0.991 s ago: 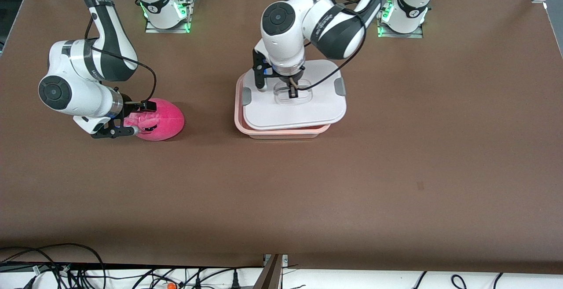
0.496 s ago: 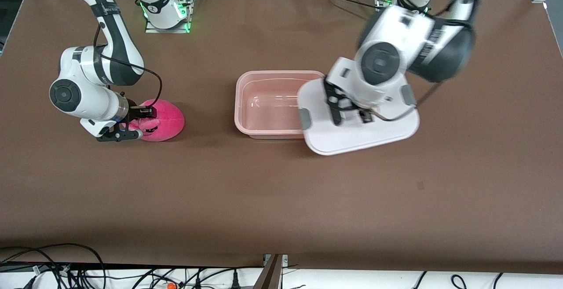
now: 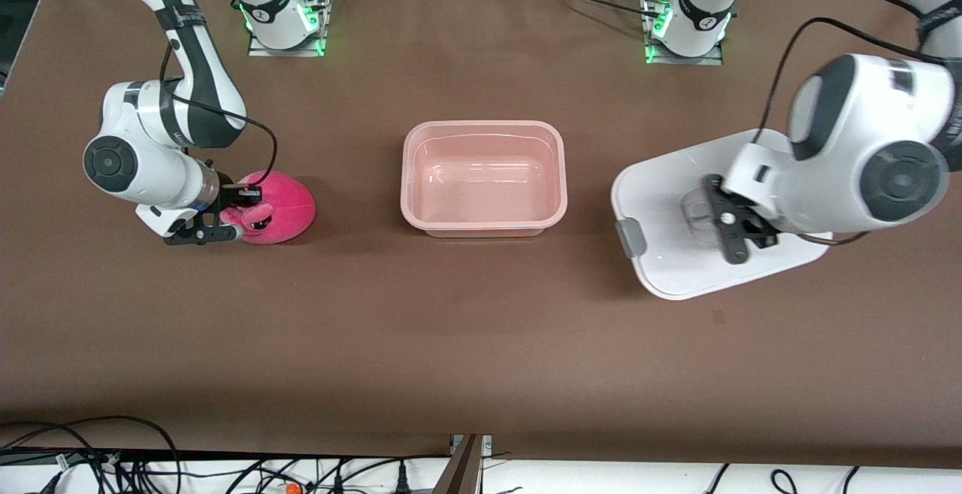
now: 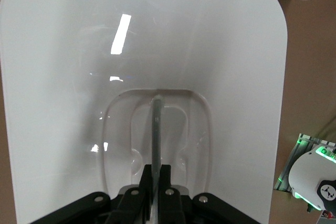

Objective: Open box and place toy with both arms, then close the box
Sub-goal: 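Grasp the pink plush toy with the right gripper while the left gripper sets lid aside, then carry the pink toy with the right gripper into the open pink box, then open the right gripper to release the toy and withdraw it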

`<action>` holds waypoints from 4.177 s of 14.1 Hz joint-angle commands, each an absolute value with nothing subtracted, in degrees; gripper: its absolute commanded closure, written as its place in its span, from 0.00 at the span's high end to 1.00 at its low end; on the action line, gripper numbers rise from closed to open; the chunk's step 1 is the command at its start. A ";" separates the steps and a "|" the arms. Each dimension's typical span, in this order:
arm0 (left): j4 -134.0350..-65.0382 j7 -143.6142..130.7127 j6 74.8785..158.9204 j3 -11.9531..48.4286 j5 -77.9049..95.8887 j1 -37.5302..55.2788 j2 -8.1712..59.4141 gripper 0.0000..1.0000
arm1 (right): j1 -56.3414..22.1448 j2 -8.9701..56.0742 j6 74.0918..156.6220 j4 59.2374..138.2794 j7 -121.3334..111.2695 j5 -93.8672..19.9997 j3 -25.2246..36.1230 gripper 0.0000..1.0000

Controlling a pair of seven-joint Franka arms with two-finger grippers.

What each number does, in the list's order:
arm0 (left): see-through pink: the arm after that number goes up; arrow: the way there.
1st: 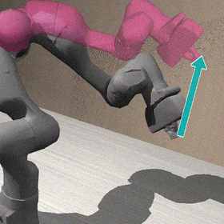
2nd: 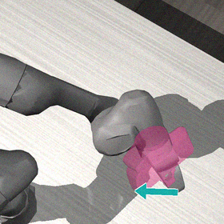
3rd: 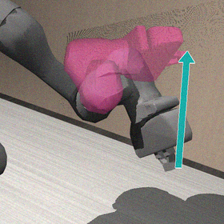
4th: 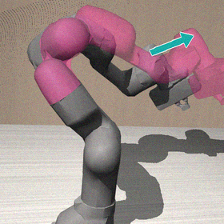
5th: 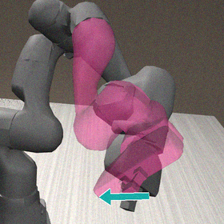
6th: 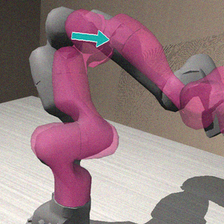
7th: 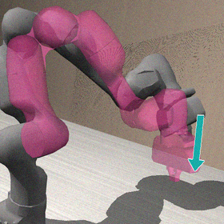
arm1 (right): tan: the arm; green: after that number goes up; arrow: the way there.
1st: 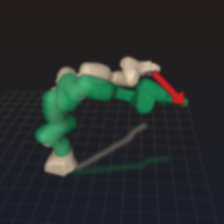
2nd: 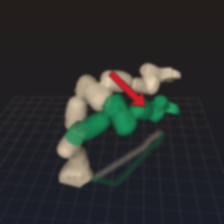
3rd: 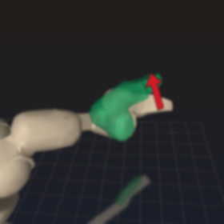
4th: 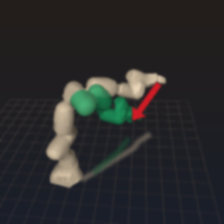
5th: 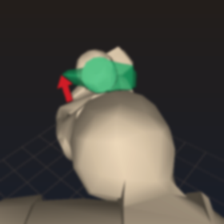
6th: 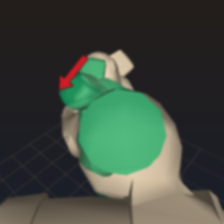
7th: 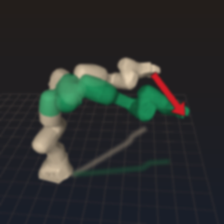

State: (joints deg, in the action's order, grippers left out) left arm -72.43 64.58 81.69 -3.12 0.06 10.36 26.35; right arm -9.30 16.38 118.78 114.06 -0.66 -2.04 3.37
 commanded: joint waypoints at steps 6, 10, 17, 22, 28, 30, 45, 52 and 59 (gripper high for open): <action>-70.32 73.56 77.96 -3.08 -3.06 3.25 25.93 0.00 | -10.54 16.35 100.50 97.60 -7.35 -1.67 -3.42 0.00; -69.79 74.88 77.70 -2.90 -5.27 3.34 25.93 0.00 | -17.21 18.02 88.08 85.00 -17.27 0.79 -3.87 0.00; -69.61 75.58 77.78 -2.99 -5.19 2.90 25.93 0.00 | -33.64 23.54 88.59 75.77 -38.39 9.48 -3.87 0.00; -69.70 76.73 77.70 -2.99 -4.84 2.90 26.02 0.00 | -41.65 30.58 84.82 66.02 -39.37 11.34 -3.87 0.00; -69.79 76.82 77.70 -2.99 -4.75 2.81 26.19 0.00 | -43.94 33.57 86.04 62.49 -38.58 10.99 -3.87 0.00; -69.79 76.82 77.70 -2.99 -4.83 2.46 26.19 0.00 | -44.82 35.67 86.13 62.49 -38.23 11.16 -3.78 0.00; -69.79 82.70 78.22 -2.82 -4.84 0.09 27.16 0.00 | -49.92 52.55 104.48 62.75 -20.59 16.52 -3.25 1.00; -69.87 82.97 78.22 -2.72 -4.84 -0.35 27.33 0.00 | -47.30 47.31 104.37 61.96 -12.83 11.02 -2.73 1.00; -69.52 82.09 78.40 0.16 0.78 2.27 26.90 0.00 | -30.80 28.93 80.79 61.96 -10.38 4.60 -0.10 1.00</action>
State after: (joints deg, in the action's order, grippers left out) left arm -70.51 81.44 78.78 -1.83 -1.03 0.61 27.28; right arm -34.81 32.02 84.21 59.37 -12.81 8.34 -1.11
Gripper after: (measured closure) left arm 0.930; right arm 0.000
